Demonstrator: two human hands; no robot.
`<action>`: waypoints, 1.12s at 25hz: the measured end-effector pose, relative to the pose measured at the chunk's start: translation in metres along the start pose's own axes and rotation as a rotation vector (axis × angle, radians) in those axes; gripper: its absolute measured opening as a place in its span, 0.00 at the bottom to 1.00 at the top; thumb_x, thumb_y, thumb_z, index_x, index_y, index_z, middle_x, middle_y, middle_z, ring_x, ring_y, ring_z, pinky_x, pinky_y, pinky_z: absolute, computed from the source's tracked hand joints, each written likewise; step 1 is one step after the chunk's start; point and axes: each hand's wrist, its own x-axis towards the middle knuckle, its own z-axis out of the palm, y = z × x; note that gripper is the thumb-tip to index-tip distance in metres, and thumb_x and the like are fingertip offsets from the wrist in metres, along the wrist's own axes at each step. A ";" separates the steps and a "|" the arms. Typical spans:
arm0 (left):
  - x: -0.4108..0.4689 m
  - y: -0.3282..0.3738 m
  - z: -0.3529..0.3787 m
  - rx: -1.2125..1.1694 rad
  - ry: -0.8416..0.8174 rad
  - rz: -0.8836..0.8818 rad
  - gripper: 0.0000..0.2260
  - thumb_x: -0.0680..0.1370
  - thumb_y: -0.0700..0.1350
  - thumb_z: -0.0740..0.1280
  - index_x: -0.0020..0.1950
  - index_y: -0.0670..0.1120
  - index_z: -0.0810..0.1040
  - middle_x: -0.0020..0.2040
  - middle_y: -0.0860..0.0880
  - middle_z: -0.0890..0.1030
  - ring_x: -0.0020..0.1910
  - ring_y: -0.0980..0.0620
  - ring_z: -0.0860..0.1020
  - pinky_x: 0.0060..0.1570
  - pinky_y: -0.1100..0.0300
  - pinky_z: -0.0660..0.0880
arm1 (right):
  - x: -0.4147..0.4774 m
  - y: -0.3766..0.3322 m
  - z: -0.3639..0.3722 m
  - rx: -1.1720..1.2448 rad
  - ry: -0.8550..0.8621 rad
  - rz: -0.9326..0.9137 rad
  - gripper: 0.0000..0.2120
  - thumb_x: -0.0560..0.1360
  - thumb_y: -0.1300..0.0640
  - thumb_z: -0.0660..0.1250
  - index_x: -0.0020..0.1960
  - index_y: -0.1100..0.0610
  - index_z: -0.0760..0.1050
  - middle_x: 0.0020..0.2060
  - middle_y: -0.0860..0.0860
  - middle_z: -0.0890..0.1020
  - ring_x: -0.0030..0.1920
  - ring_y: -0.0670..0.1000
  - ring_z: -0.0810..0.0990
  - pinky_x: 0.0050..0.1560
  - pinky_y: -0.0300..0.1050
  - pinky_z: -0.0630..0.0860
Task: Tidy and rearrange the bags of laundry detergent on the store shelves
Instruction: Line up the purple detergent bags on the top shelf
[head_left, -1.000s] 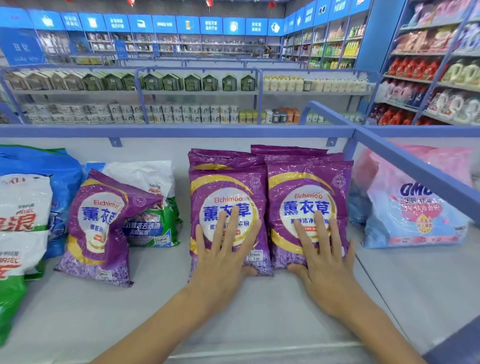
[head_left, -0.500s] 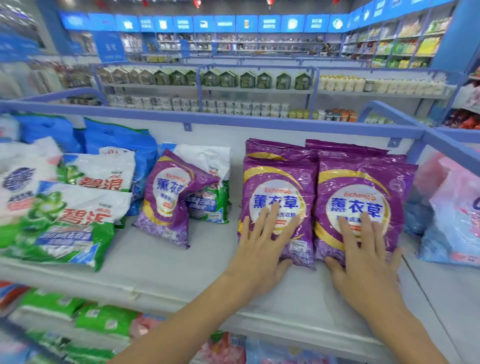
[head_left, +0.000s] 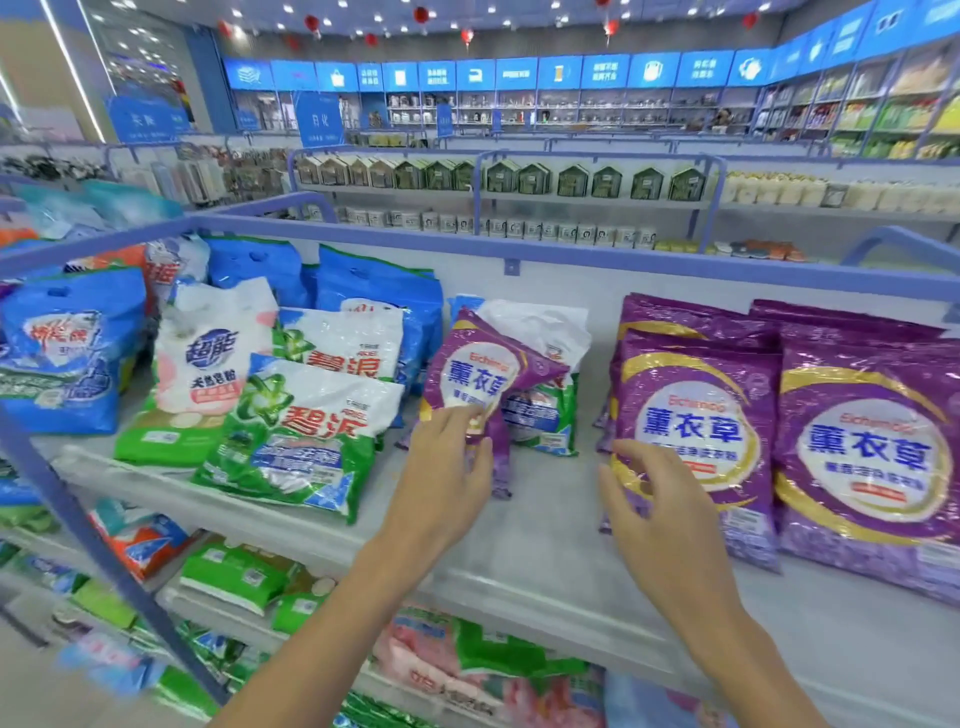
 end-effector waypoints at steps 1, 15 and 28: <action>0.007 -0.014 -0.010 -0.011 0.011 -0.029 0.16 0.79 0.44 0.67 0.66 0.43 0.77 0.61 0.44 0.79 0.61 0.43 0.76 0.62 0.52 0.71 | 0.006 -0.018 0.016 0.114 -0.057 0.113 0.15 0.77 0.50 0.71 0.62 0.52 0.77 0.57 0.47 0.81 0.58 0.50 0.80 0.59 0.49 0.76; 0.040 -0.075 -0.059 -0.498 -0.273 -0.269 0.13 0.80 0.49 0.71 0.57 0.59 0.69 0.48 0.69 0.75 0.43 0.79 0.75 0.44 0.79 0.70 | 0.066 -0.067 0.135 0.817 -0.121 0.669 0.19 0.74 0.58 0.77 0.63 0.60 0.79 0.52 0.54 0.87 0.53 0.55 0.86 0.60 0.52 0.81; 0.031 -0.017 -0.057 -1.221 -0.476 -0.459 0.11 0.80 0.47 0.70 0.62 0.48 0.81 0.56 0.42 0.86 0.55 0.40 0.85 0.57 0.43 0.81 | -0.003 -0.090 0.036 1.042 -0.157 0.550 0.21 0.74 0.48 0.70 0.63 0.58 0.80 0.55 0.57 0.87 0.55 0.57 0.86 0.54 0.53 0.83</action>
